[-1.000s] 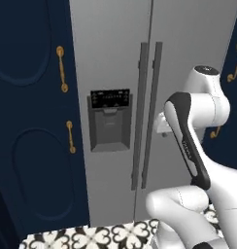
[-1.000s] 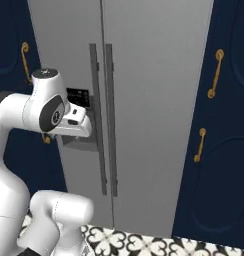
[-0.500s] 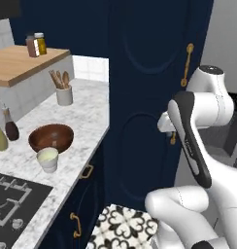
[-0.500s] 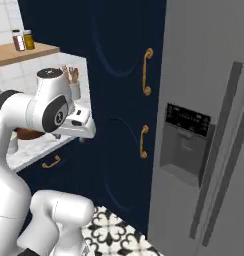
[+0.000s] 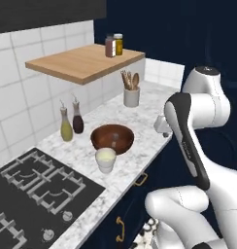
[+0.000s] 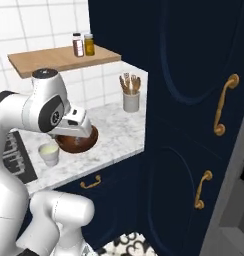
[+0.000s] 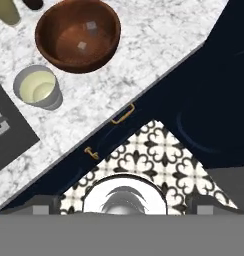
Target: Grab a lemon wedge from the fridge and one ice cube from the ice bowl, and put them in the glass of lemonade.
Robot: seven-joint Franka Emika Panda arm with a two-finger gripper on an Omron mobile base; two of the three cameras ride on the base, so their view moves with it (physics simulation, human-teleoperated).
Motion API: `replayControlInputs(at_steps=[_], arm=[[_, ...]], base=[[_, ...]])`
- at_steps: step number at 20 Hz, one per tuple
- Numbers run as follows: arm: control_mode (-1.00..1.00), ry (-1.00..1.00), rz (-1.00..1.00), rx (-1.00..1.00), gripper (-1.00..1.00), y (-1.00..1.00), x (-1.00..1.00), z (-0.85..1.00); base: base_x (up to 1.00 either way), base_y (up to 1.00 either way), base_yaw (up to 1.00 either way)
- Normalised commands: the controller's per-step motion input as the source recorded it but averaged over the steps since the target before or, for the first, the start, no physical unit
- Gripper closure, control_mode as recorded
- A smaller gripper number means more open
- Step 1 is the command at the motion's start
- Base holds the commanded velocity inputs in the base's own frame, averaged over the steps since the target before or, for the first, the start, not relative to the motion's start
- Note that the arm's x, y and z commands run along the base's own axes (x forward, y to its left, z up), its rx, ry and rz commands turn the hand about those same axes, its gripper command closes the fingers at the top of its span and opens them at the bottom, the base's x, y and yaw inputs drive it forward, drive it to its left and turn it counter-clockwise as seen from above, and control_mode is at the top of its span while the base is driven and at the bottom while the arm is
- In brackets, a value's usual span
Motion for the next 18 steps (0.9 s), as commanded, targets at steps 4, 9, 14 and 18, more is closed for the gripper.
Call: replayControlInputs(at_steps=[4,9,14,18], arm=[[1.00,0.00,0.00,0.00,-1.00,0.00,0.00,0.00],[1.00,0.00,0.00,0.00,-1.00,0.00,0.00,0.00],[-1.00,0.09,0.26,0.00,-1.00,0.00,0.57,-0.13],[-1.00,0.15,0.44,0.00,-1.00,0.00,1.00,-0.18]], base=[[1.00,0.00,0.28],[0.38,0.00,0.27],[0.23,0.00,0.16],[0.00,0.00,0.00]])
